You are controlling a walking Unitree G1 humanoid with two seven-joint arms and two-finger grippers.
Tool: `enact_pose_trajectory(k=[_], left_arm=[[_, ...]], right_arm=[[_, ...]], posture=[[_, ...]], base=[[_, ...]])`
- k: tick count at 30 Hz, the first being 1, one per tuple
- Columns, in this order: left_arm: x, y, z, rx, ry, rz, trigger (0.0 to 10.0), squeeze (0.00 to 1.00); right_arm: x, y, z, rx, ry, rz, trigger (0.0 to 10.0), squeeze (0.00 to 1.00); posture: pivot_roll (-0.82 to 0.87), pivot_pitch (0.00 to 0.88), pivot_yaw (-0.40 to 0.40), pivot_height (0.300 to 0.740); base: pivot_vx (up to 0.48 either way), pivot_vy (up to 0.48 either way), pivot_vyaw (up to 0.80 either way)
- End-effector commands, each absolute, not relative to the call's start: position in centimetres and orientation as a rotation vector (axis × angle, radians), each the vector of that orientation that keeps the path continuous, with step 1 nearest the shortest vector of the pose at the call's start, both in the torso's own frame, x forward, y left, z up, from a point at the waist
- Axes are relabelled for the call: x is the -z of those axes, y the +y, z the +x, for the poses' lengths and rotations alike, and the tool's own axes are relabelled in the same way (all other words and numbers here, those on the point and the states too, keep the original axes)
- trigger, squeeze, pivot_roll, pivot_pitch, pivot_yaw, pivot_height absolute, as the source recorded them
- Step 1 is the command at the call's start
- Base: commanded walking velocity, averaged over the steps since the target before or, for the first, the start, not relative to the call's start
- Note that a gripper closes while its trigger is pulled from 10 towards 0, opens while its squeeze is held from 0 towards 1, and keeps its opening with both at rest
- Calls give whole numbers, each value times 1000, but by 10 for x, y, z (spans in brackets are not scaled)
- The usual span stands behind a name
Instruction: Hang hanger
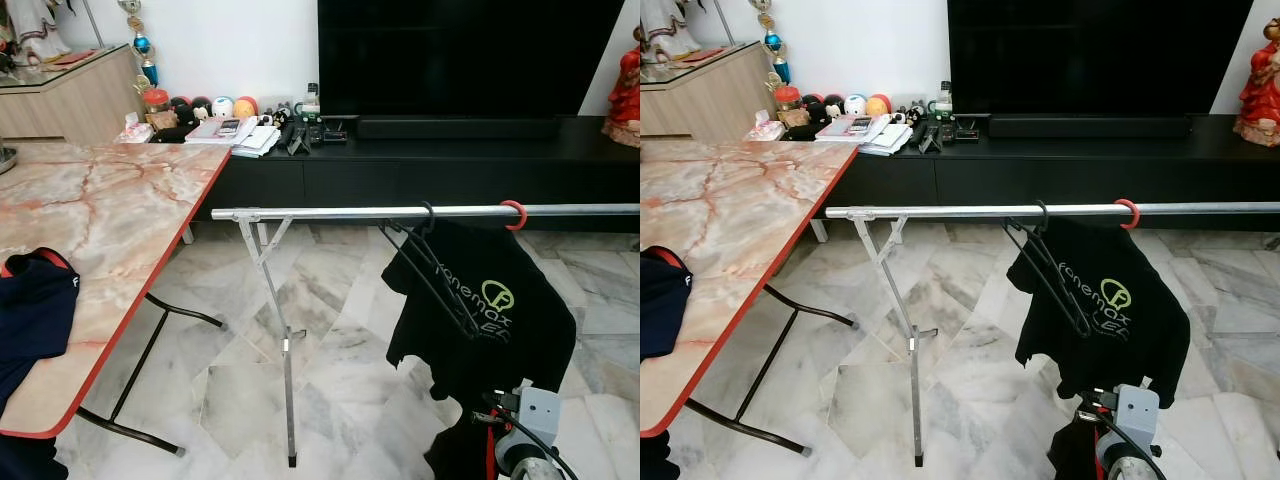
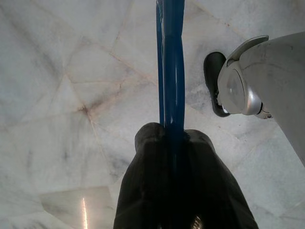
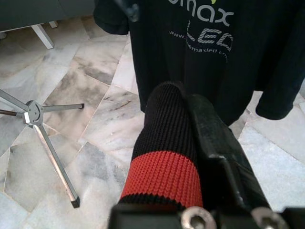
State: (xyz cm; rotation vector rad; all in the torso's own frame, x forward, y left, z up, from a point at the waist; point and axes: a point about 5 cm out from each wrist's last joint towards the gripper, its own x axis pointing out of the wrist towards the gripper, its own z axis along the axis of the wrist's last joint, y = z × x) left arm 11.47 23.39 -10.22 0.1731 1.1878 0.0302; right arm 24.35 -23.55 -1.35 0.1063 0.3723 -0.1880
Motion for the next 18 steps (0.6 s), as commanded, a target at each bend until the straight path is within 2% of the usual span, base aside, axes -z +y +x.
enact_pose_trajectory(k=[1,18], left_arm=[[103,235,110,-25,1203,187,10000,0],[103,235,110,-25,1203,187,10000,0]], right_arm=[[7,-235,249,180,337,99,10000,0],[7,-235,249,180,337,99,10000,0]], posture=[[57,0,41,740],[57,0,41,740]], base=[[0,0,0],[0,0,0]])
